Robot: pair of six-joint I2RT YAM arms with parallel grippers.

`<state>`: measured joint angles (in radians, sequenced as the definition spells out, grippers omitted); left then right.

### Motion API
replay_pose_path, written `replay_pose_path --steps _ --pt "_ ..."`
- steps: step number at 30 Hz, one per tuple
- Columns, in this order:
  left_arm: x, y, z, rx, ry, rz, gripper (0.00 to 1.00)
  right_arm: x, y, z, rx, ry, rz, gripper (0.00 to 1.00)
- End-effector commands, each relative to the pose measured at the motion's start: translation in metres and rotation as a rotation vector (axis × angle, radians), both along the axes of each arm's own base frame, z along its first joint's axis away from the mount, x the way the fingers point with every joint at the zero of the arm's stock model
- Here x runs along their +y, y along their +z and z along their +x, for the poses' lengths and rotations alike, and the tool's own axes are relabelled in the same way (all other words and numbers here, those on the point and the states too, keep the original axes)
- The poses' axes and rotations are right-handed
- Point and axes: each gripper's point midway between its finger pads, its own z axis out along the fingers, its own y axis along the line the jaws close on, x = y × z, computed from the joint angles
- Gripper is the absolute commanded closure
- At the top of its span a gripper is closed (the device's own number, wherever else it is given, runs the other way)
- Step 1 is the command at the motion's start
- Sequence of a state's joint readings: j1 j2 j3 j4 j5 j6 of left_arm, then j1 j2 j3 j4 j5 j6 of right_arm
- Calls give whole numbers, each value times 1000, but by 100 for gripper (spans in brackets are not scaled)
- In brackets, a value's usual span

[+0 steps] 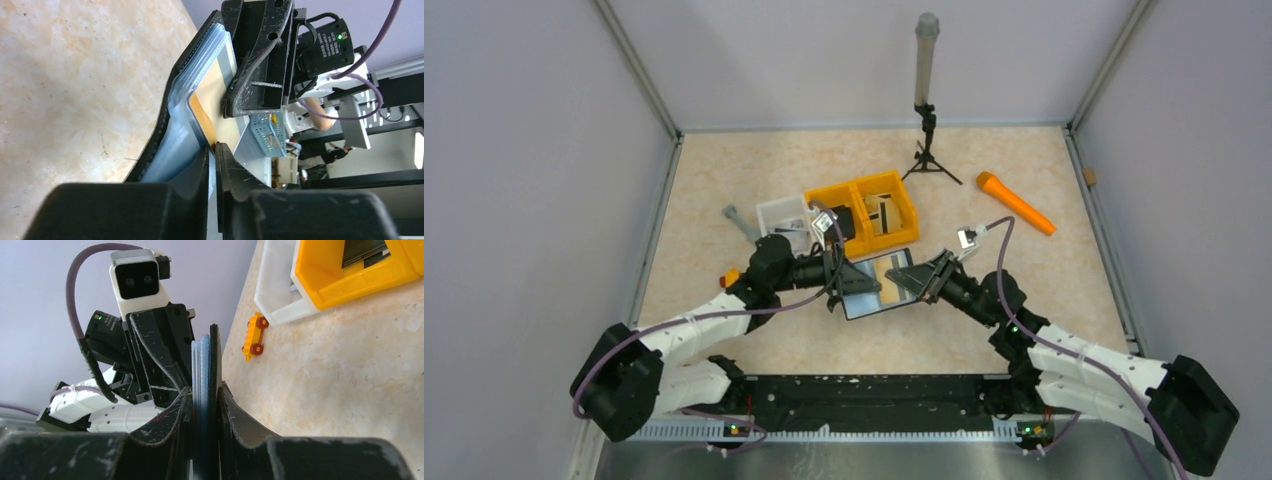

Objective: Take the credit cards out of the card holder
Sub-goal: Remove the credit card from the card holder.

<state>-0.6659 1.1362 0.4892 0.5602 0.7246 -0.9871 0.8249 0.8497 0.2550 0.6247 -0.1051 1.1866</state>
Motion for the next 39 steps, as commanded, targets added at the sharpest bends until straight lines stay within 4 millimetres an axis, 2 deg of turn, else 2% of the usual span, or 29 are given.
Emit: replay_pose_path --steps 1,3,7,11,18,23,26,28,32,34,39 --pt "-9 38 -10 -78 -69 -146 93 10 41 -19 -78 108 121 93" --pt "-10 36 -6 -73 -51 -139 100 10 41 -19 -80 111 126 93" --pt "-7 32 -1 -80 -8 -127 100 9 39 -18 -74 100 118 92" --pt "0 31 2 -88 19 -115 100 3 38 -15 -82 65 99 78" --pt "11 25 3 -98 50 -79 100 -4 40 -13 -95 28 89 71" --pt "12 23 2 -94 47 -70 100 -5 38 -14 -90 28 88 71" --pt "10 19 2 -76 36 -62 100 -4 38 -14 -87 32 90 86" --pt "9 15 2 -60 22 -54 91 -4 37 -13 -82 28 92 87" --pt "7 15 1 -51 6 -65 65 -3 39 -13 -77 33 103 87" --pt "6 16 0 -49 -1 -72 60 -1 39 -13 -73 42 108 89" --pt "8 8 5 -47 27 -10 59 -1 38 -12 -74 35 103 94"
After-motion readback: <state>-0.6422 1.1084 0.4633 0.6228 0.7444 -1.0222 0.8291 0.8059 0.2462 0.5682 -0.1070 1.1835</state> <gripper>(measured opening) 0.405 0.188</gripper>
